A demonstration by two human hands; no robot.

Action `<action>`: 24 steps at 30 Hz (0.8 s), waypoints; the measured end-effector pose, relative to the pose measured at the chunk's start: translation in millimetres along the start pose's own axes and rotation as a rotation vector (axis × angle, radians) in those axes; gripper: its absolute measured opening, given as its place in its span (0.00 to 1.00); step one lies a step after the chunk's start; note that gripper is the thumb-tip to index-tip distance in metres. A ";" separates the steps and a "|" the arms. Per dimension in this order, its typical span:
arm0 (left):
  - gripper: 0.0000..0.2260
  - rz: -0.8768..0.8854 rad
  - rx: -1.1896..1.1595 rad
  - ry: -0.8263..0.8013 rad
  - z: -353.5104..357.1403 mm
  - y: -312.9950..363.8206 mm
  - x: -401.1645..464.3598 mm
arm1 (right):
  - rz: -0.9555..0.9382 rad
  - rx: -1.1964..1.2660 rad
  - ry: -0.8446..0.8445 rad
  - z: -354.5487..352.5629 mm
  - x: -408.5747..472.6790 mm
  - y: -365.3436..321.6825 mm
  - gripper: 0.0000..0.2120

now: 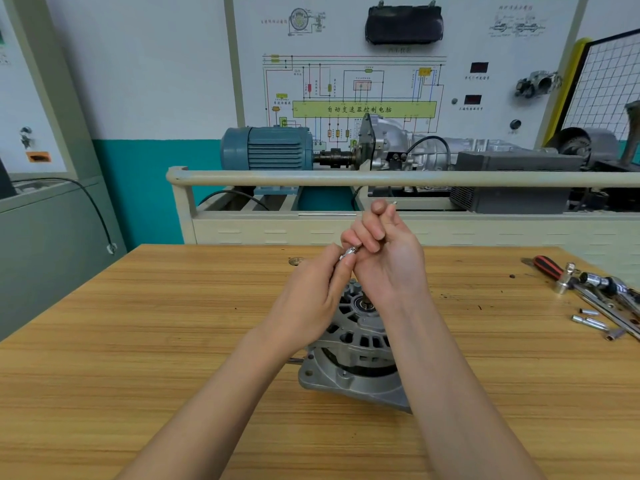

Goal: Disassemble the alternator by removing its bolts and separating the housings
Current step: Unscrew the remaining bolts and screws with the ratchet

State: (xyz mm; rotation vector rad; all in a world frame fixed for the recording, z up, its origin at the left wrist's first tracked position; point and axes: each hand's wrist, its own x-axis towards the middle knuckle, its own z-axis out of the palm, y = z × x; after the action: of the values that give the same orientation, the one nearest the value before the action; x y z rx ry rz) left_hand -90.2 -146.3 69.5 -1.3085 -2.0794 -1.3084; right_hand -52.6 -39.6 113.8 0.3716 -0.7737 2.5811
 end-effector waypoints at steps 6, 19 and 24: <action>0.12 0.057 0.156 -0.024 2.6 6.3 -6.2 | -0.084 -0.004 0.069 6.2 -6.6 -1.2 0.16; 0.14 -0.025 0.073 0.021 -7.2 8.8 -6.4 | -0.081 -0.207 0.004 3.3 -3.6 -45.3 0.15; 0.14 0.012 0.158 0.028 -19.0 21.3 5.8 | -0.016 -0.380 -0.013 -9.7 -7.5 -39.1 0.14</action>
State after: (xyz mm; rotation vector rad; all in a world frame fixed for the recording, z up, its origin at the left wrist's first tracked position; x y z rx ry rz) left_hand -78.3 -156.3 94.1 -1.2260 -2.1055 -1.1254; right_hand -29.1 -6.8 121.2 0.2739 -1.2309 2.3475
